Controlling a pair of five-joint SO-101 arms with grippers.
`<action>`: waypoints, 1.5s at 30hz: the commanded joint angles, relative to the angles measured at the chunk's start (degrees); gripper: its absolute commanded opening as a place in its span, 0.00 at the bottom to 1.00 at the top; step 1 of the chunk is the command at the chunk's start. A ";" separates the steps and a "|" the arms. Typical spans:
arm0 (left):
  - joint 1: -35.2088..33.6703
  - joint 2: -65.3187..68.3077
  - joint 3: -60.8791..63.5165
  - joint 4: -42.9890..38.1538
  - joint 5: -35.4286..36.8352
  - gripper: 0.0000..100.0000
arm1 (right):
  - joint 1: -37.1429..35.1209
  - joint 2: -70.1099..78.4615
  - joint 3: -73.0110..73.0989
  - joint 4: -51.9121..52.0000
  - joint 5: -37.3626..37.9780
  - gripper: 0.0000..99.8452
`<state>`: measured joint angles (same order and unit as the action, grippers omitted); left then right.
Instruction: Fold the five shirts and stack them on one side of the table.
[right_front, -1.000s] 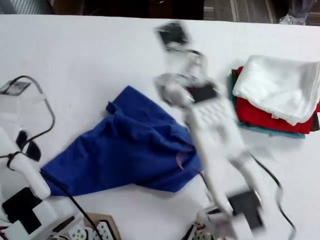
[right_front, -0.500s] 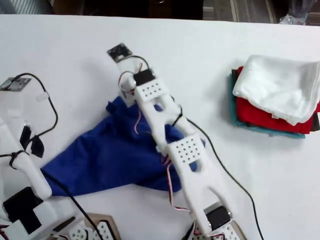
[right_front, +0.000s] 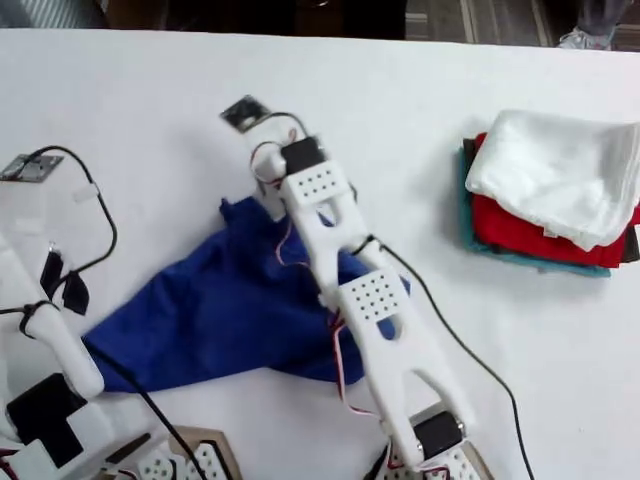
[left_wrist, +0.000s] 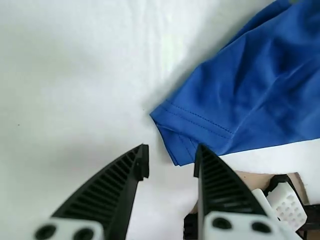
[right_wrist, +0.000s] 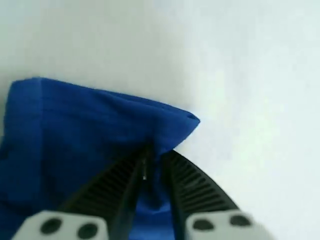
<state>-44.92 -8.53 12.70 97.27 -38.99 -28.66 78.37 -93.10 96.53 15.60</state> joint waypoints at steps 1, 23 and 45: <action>-0.09 -2.02 -2.07 -0.35 0.70 0.17 | 3.82 -7.60 -2.37 3.03 -3.25 0.02; 21.36 -1.41 -3.82 -11.69 15.12 0.18 | 13.41 -74.59 64.70 0.92 -3.87 0.02; 31.74 14.07 -12.35 0.44 -0.79 0.20 | 33.10 -99.82 129.76 -48.66 2.90 0.02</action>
<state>-15.56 7.56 2.68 97.19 -38.02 3.34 -23.87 36.92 50.64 18.33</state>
